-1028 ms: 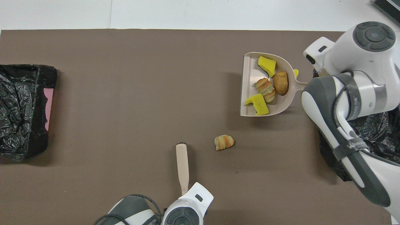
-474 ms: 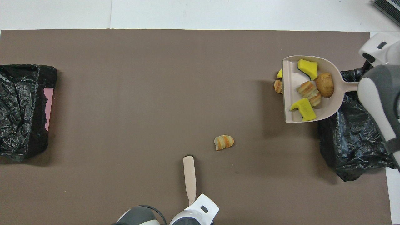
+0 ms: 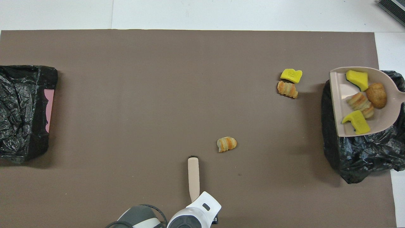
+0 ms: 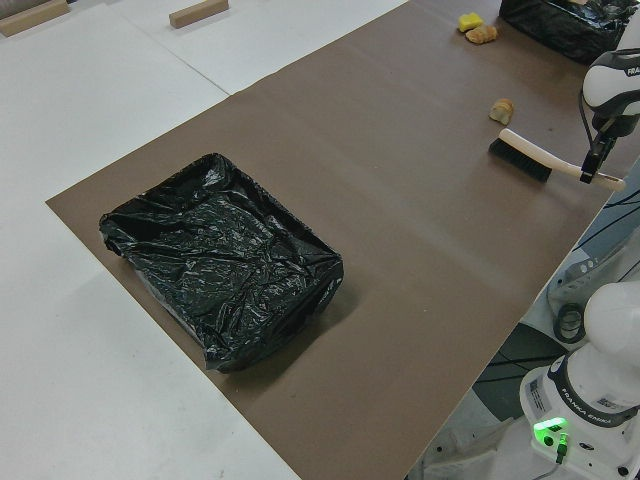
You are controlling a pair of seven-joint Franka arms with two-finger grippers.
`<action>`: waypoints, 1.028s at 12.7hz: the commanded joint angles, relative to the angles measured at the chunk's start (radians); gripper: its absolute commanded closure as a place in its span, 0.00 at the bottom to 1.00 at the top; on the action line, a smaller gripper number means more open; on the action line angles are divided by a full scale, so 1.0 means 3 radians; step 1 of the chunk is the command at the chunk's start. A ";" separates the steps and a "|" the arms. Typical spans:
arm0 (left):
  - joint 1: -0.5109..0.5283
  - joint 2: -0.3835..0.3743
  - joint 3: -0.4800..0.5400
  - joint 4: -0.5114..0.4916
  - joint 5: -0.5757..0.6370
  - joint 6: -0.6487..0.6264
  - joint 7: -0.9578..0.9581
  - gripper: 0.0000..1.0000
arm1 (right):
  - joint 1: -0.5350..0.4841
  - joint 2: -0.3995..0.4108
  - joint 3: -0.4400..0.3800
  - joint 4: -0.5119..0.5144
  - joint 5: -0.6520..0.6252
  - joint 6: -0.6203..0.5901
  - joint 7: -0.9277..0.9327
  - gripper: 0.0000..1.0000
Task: Sweep and dump trash in bin
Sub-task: 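Tip the dustpan into the bag with the right gripper while the left gripper withdraws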
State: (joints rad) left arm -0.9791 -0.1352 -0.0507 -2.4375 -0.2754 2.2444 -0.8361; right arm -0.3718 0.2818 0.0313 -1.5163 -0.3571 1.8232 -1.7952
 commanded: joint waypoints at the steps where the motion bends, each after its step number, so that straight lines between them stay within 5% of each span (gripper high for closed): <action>1: 0.0312 0.0357 0.0026 0.0499 0.0149 -0.0067 0.0342 0.00 | -0.0166 -0.0075 0.0044 0.0013 -0.0372 0.0119 -0.0055 1.00; 8: 0.1135 0.0972 0.0026 0.1748 0.1096 -0.0553 0.0726 0.00 | 0.0027 -0.0621 0.0049 -0.0952 -0.1779 0.0514 0.1073 1.00; 10: 0.1431 0.0921 0.0031 0.1886 0.1123 -0.0599 0.1149 0.00 | 0.0099 -0.0856 0.0049 -0.1289 -0.1999 0.0336 0.1437 1.00; 13: 0.1902 0.0687 0.0041 0.2162 0.1123 -0.1068 0.1838 0.00 | 0.0028 -0.0939 0.0039 -0.1296 -0.2285 0.0273 0.1433 1.00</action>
State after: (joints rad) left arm -0.4826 0.1222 -0.0280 -1.8331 0.0432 2.0225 -0.3880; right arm -0.3397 0.0497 0.0410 -1.8672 -0.9747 1.8916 -1.3782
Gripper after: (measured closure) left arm 0.000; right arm 0.683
